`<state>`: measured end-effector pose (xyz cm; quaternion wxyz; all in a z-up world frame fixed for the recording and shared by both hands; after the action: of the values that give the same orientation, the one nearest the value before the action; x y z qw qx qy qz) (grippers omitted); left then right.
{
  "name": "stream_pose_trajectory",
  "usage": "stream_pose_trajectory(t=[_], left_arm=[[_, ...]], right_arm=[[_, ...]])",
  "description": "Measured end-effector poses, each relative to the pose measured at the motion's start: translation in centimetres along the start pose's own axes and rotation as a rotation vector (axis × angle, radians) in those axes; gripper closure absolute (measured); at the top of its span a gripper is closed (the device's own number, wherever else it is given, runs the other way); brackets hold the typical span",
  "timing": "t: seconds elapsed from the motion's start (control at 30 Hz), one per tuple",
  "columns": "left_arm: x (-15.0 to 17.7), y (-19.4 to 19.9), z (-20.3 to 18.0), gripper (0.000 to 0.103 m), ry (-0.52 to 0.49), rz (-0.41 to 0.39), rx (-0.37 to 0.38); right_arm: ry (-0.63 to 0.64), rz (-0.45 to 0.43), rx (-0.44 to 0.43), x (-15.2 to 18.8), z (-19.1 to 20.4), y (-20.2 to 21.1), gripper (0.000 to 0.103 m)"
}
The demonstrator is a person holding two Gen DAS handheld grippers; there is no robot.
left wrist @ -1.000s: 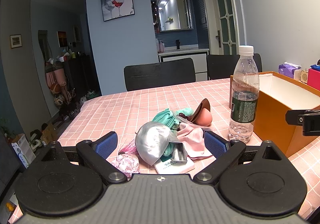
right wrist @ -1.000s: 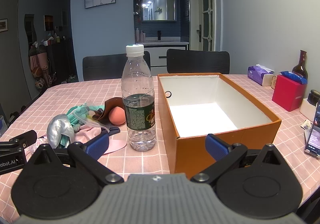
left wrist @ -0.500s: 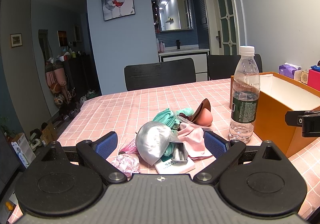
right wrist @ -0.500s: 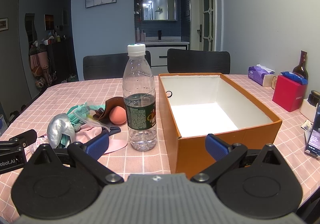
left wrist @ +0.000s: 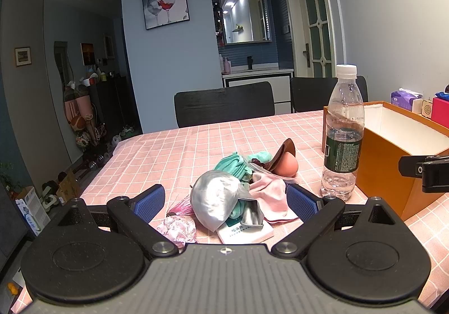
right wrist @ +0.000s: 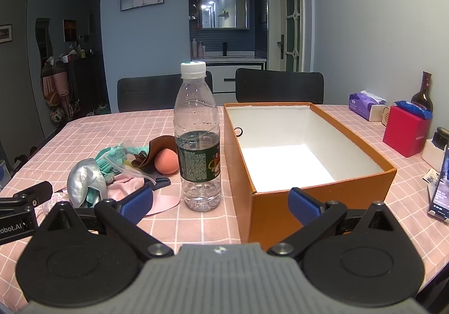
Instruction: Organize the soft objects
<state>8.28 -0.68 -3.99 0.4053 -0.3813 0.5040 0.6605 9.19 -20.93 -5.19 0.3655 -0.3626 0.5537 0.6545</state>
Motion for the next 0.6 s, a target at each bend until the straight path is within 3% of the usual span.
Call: stream_pose_trajectory(t=[0.6], left_arm=[[0.30, -0.33, 0.13, 0.000, -0.007, 0.004, 0.002]], right_arm=[[0.008, 0.009, -0.014, 0.05, 0.45, -0.39, 0.003]])
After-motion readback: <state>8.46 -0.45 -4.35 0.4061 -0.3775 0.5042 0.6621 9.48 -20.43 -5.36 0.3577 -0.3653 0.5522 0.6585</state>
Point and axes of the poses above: each gripper's, at about its wrist camera, not at the fingertips, and y roughly against the way its jaws point, z to its left, x to its underside, the point moved 8 cm from there along -y, roughly the way its jaws point, and after that the axes turned 9 degrees about -x, right-handed, at the moved point
